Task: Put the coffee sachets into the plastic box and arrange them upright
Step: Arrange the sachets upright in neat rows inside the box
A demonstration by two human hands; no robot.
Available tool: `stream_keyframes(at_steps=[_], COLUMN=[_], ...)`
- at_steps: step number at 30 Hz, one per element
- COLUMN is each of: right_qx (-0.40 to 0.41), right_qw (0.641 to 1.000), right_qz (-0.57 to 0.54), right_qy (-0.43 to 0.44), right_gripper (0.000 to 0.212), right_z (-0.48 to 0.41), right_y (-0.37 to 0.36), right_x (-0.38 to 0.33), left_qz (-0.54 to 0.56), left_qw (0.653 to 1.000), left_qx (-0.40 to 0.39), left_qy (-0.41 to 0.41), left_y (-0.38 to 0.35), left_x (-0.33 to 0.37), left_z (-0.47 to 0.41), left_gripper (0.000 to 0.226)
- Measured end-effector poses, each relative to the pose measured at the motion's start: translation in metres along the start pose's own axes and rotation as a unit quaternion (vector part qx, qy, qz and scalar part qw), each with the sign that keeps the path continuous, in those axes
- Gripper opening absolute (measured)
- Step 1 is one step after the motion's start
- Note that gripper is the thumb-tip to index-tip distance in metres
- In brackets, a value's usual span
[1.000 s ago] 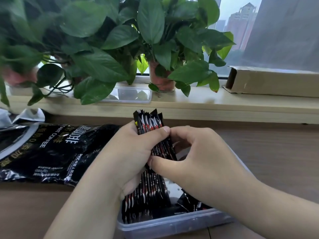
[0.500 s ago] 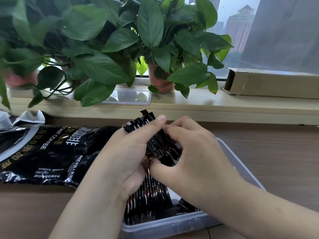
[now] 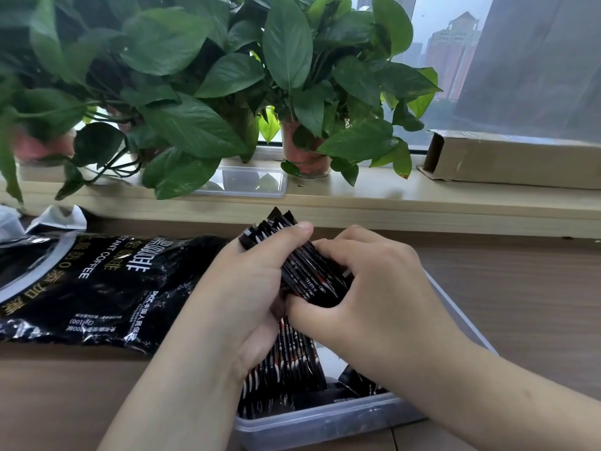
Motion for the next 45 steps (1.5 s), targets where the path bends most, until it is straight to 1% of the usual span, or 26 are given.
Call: stream_keyframes(at_steps=[2,4,8,10,11,13,14,17,20,27,29,33,35,36,38,39,40,41,42,43,44,45], right_qx=[-0.017,-0.032,-0.058,-0.069,-0.073,-0.088,-0.093,-0.093,-0.082,-0.075,-0.077,-0.076,-0.079,-0.081,-0.082,-0.079,-0.077,-0.078,-0.083,-0.090,-0.100,-0.110], right_qw=[1.000,0.999,0.998,0.997,0.997,0.995,0.994,0.995,0.996,0.997,0.997,0.996,0.996,0.995,0.993,0.992,0.990,0.987,0.983,0.979,0.974,0.969], right_qz=[0.006,0.005,0.010,0.013,0.019,0.042,0.052,0.038,0.018,0.015,0.008,0.003,0.003,0.001,0.006,0.016,0.029,0.041,0.052,0.063,0.075,0.085], right_qy=[-0.011,-0.020,-0.021,-0.019,-0.017,-0.012,-0.012,-0.014,-0.012,-0.019,-0.026,-0.040,-0.051,-0.062,-0.088,-0.100,-0.114,-0.132,-0.153,-0.172,-0.190,-0.206], right_gripper=[0.015,0.013,0.012,0.011,0.011,0.016,0.019,0.023,0.018,0.017,0.019,0.023,0.029,0.032,0.035,0.036,0.037,0.039,0.040,0.039,0.037,0.034], right_z=[0.000,0.001,0.003,0.004,0.004,0.005,0.006,0.006,0.007,0.008,0.008,0.007,0.006,0.005,0.004,0.003,0.003,0.003,0.003,0.003,0.004,0.004], right_y=[-0.001,-0.001,0.002,0.004,0.005,0.006,0.006,0.008,0.011,0.015,0.015,0.017,0.020,0.022,0.029,0.034,0.039,0.043,0.046,0.049,0.051,0.052], right_x=[0.002,0.005,0.007,0.009,0.009,0.010,0.010,0.010,0.010,0.011,0.011,0.011,0.012,0.013,0.017,0.020,0.023,0.028,0.032,0.037,0.041,0.044], left_qz=[-0.023,-0.037,-0.060,-0.075,-0.078,-0.079,-0.079,-0.090,-0.085,-0.099,-0.108,-0.109,-0.112,-0.128,-0.182,-0.219,-0.273,-0.344,-0.421,-0.490,-0.539,-0.572], left_qw=[1.000,0.999,0.998,0.997,0.997,0.997,0.997,0.996,0.996,0.994,0.994,0.994,0.994,0.991,0.968,0.945,0.912,0.870,0.820,0.767,0.724,0.695], left_qx=[0.002,-0.002,-0.010,-0.007,-0.005,-0.002,-0.004,-0.011,-0.019,-0.039,-0.032,-0.020,0.008,0.036,0.118,0.145,0.148,0.121,0.071,0.009,-0.051,-0.101], left_qy=[-0.002,-0.004,-0.006,-0.009,-0.011,-0.009,-0.009,-0.014,-0.019,0.002,0.005,0.011,-0.002,-0.026,-0.126,-0.196,-0.267,-0.331,-0.381,-0.414,-0.428,-0.424], left_y=[0.003,0.004,0.008,0.009,0.010,0.011,0.010,0.010,0.009,0.005,0.005,0.003,0.006,0.010,0.023,0.030,0.035,0.037,0.036,0.033,0.031,0.029], left_x=[-0.002,-0.003,-0.005,-0.004,-0.004,-0.004,-0.005,-0.005,-0.005,-0.005,-0.005,-0.003,0.000,0.003,0.015,0.024,0.032,0.038,0.041,0.041,0.038,0.034], left_z=[-0.003,-0.005,-0.007,-0.007,-0.008,-0.008,-0.007,-0.007,-0.006,-0.003,-0.004,-0.002,-0.004,-0.005,-0.006,-0.003,0.000,0.003,0.006,0.008,0.010,0.011], left_gripper=[0.014,0.007,0.007,0.011,0.017,0.024,0.024,0.019,0.016,0.015,0.015,0.027,0.033,0.032,0.016,0.012,0.015,0.019,0.022,0.025,0.029,0.031])
Point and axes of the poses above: each hand's wrist, its own z-axis away from the middle knuckle, its own y-axis out of the back of the hand, x = y × z, the point moved 4 cm from there along -z, towards the middle knuckle, and after that the axes turned 10 degrees about -z, right-handed, at the moved point
